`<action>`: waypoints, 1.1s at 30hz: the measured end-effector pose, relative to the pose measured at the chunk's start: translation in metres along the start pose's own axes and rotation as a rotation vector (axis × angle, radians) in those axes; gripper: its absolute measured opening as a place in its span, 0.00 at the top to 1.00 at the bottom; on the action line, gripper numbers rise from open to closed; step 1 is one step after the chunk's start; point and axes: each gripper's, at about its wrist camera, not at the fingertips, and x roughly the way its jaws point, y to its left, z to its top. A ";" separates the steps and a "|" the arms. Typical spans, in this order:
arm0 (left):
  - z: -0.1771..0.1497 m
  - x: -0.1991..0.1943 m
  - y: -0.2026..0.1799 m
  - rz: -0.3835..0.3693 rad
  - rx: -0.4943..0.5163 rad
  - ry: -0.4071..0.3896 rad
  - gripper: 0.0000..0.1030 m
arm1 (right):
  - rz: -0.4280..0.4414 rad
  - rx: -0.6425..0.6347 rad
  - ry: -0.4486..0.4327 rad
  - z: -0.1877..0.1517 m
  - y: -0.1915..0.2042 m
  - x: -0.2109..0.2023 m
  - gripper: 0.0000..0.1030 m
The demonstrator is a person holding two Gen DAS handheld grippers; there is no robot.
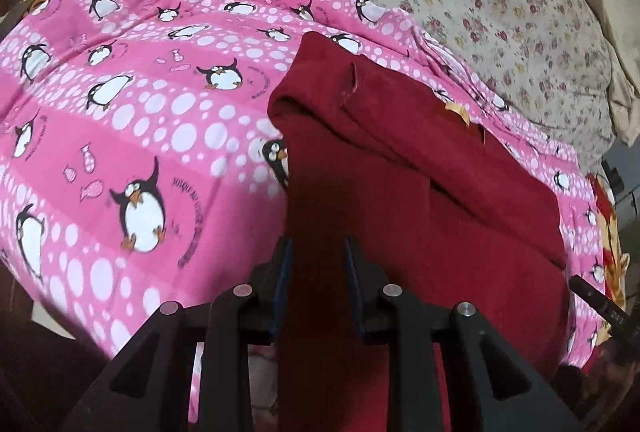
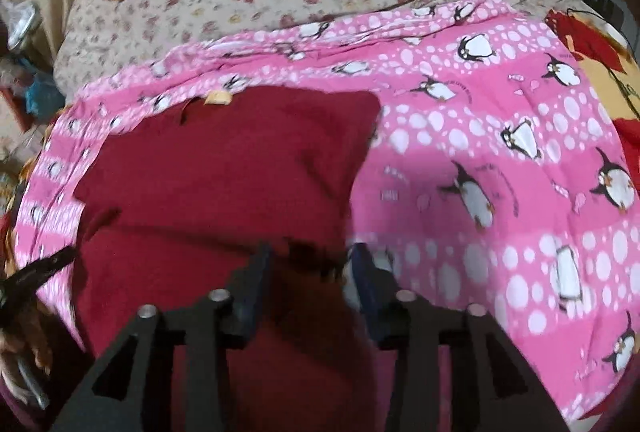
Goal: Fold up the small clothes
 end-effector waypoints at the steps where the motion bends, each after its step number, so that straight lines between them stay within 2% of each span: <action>1: -0.002 -0.002 -0.001 0.003 0.009 -0.002 0.95 | -0.003 -0.014 0.004 -0.005 0.003 -0.005 0.51; 8: -0.023 -0.014 -0.012 0.025 0.090 -0.011 0.95 | 0.011 -0.017 0.029 -0.037 0.002 -0.026 0.35; 19: -0.049 -0.024 -0.011 0.007 0.109 0.020 0.95 | -0.002 0.005 0.076 -0.064 -0.006 -0.024 0.30; 22: -0.060 -0.025 -0.004 -0.075 0.075 0.071 0.95 | -0.010 0.004 0.093 -0.067 -0.008 -0.023 0.29; 24: -0.071 -0.026 0.001 -0.177 0.057 0.127 0.91 | -0.012 -0.003 0.102 -0.069 -0.008 -0.023 0.29; 26: -0.082 -0.027 0.005 -0.224 0.054 0.171 0.84 | -0.017 -0.015 0.107 -0.072 -0.009 -0.025 0.29; 29: -0.101 -0.028 0.008 -0.211 0.071 0.206 0.83 | -0.020 -0.026 0.113 -0.073 -0.010 -0.027 0.27; 33: -0.128 -0.019 0.010 -0.236 0.064 0.299 0.83 | -0.021 -0.041 0.132 -0.073 -0.012 -0.025 0.25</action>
